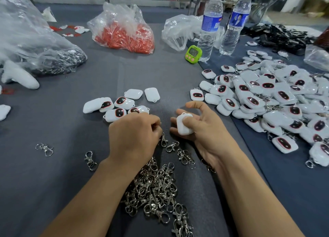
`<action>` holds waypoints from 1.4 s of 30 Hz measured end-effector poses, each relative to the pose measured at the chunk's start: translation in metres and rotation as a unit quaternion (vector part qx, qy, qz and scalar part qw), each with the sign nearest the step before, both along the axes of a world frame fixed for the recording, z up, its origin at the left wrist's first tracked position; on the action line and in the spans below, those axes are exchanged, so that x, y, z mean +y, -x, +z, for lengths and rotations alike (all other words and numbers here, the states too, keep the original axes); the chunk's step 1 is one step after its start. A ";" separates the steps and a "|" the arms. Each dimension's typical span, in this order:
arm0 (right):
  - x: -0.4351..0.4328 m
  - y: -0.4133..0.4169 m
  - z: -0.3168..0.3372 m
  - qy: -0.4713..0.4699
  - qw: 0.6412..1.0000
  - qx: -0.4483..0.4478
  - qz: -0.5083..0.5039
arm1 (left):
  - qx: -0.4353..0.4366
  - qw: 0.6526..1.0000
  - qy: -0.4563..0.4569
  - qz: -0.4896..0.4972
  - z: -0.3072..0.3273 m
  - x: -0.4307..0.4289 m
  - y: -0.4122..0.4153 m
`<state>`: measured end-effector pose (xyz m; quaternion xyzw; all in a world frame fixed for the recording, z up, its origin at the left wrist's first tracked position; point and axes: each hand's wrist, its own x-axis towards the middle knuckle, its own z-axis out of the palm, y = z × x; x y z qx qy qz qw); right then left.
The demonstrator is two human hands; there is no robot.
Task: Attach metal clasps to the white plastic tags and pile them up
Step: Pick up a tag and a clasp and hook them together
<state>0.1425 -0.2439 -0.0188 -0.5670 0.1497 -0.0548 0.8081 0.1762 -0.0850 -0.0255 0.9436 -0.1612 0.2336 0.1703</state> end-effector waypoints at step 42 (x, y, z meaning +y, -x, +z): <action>0.012 0.003 0.005 0.450 0.892 0.000 0.033 | -0.042 0.995 -0.024 -0.087 -0.003 0.001 0.001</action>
